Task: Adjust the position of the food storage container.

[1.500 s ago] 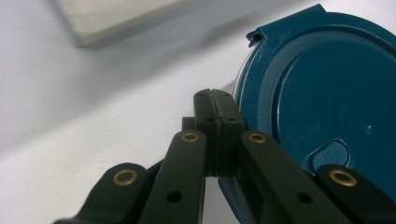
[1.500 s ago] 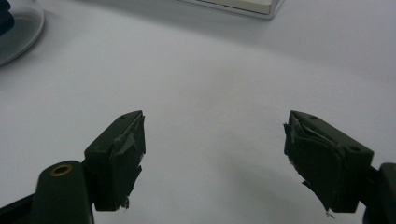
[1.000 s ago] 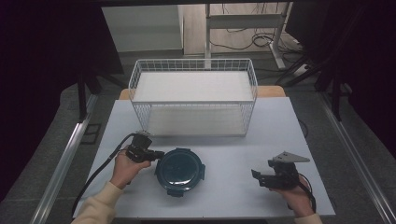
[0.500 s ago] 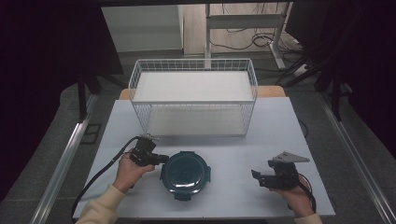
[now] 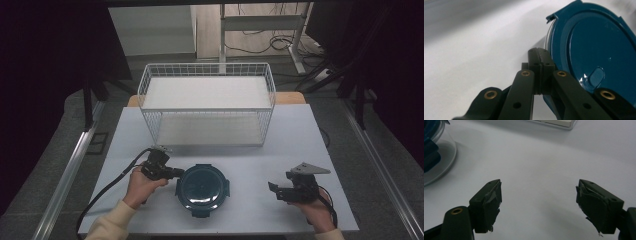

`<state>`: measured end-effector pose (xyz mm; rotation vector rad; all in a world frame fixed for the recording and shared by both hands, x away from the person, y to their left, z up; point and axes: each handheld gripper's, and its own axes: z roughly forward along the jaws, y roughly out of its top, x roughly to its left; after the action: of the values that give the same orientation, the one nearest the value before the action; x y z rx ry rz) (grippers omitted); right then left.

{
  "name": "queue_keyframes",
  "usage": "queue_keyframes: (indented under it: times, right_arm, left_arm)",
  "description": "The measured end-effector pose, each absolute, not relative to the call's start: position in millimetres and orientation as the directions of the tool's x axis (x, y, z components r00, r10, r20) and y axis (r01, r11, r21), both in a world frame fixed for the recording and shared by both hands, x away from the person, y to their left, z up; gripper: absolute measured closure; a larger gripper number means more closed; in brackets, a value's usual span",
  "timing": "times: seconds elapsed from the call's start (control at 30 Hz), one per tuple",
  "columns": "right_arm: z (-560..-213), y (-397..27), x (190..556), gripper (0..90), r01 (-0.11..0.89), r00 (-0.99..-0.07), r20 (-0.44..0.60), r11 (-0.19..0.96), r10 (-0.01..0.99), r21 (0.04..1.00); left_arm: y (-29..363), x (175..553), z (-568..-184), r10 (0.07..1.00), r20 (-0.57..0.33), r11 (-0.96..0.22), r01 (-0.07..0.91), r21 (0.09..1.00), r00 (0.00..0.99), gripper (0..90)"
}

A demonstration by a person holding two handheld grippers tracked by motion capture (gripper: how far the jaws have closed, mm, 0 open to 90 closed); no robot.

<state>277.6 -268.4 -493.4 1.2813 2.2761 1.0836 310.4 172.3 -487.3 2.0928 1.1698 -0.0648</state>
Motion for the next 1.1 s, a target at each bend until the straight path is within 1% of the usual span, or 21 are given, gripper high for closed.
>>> queue_keyframes:
  times: [0.07, 0.17, 0.2, 0.23, 0.3, 0.33, 0.4, 0.43, 0.5, 0.53, 0.6, 0.63, 0.7, 0.73, 0.83, 0.9, 1.0, 1.1]
  right_arm:
    - [-492, -268, 277, 20.3, 0.592, -0.545, 0.1, 0.298, 0.832, 0.749]
    - [-490, -268, 275, 20.3, 0.59, -0.544, 0.109, 0.287, 0.832, 0.755]
    - [-489, -269, 275, 20.3, 0.586, -0.546, 0.109, 0.286, 0.83, 0.759]
    - [-489, -269, 275, 20.3, 0.584, -0.548, 0.111, 0.284, 0.829, 0.76]
    - [-488, -269, 275, 20.3, 0.581, -0.55, 0.111, 0.284, 0.828, 0.763]
    - [-488, -269, 276, 20.3, 0.581, -0.55, 0.111, 0.284, 0.827, 0.763]
    - [-488, -269, 275, 20.3, 0.581, -0.552, 0.112, 0.285, 0.827, 0.763]
    - [-488, -268, 274, 20.3, 0.58, -0.552, 0.113, 0.283, 0.826, 0.764]
    - [-487, -268, 273, 20.3, 0.574, -0.556, 0.111, 0.284, 0.824, 0.768]
    - [-486, -268, 273, 20.3, 0.57, -0.558, 0.111, 0.284, 0.822, 0.771]
    - [-486, -267, 272, 20.3, 0.57, -0.559, 0.112, 0.283, 0.822, 0.771]
    - [-487, -267, 273, 20.3, 0.571, -0.558, 0.112, 0.282, 0.822, 0.771]
    - [-488, -266, 273, 20.2, 0.574, -0.557, 0.112, 0.284, 0.823, 0.768]
    - [-488, -266, 273, 20.2, 0.573, -0.559, 0.111, 0.286, 0.822, 0.768]
    - [-487, -264, 270, 20.2, 0.566, -0.567, 0.116, 0.284, 0.815, 0.774]
    - [-486, -261, 268, 18.8, 0.558, -0.574, 0.117, 0.282, 0.811, 0.781]
    - [-485, -259, 267, 17.5, 0.556, -0.556, 0.114, 0.267, 0.823, 0.787]
    - [-483, -258, 265, 17.0, 0.552, -0.566, 0.137, 0.25, 0.813, 0.796]
  left_arm:
    - [175, 311, -483, 0.749, -0.34, -0.288, 0.741, 0.606, 0.569, 90.0]
    - [184, 311, -474, 0.756, -0.342, -0.254, 0.731, 0.633, 0.558, 89.9]
    - [187, 310, -471, 0.76, -0.333, -0.252, 0.725, 0.641, 0.558, 87.7]
    - [189, 306, -467, 0.765, -0.314, -0.254, 0.711, 0.656, 0.563, 83.9]
    - [193, 299, -461, 0.771, -0.287, -0.254, 0.688, 0.68, 0.568, 73.3]
    - [195, 294, -457, 0.78, -0.269, -0.25, 0.676, 0.693, 0.565, 66.9]
    - [202, 282, -451, 0.81, -0.227, -0.234, 0.654, 0.72, 0.54, 50.1]
    - [204, 279, -449, 0.82, -0.208, -0.236, 0.646, 0.726, 0.533, 43.1]
    - [212, 267, -443, 0.844, -0.163, -0.235, 0.626, 0.744, 0.51, 35.8]
    - [215, 263, -441, 0.846, -0.165, -0.225, 0.621, 0.751, 0.506, 34.3]
    - [219, 252, -438, 0.814, -0.223, -0.194, 0.613, 0.766, 0.537, 33.1]
    - [219, 246, -437, 0.799, -0.232, -0.199, 0.607, 0.77, 0.556, 32.4]
    - [216, 240, -438, 0.794, -0.22, -0.219, 0.605, 0.766, 0.566, 30.9]
    - [215, 236, -440, 0.79, -0.228, -0.218, 0.609, 0.763, 0.569, 29.9]
    - [217, 232, -445, 0.773, -0.298, -0.174, 0.639, 0.75, 0.56, 27.9]
    - [215, 229, -449, 0.779, -0.303, -0.171, 0.652, 0.739, 0.548, 25.1]
    - [213, 227, -459, 0.766, -0.334, -0.172, 0.675, 0.717, 0.55, 22.9]
    - [213, 228, -466, 0.778, -0.325, -0.178, 0.685, 0.707, 0.537, 22.1]
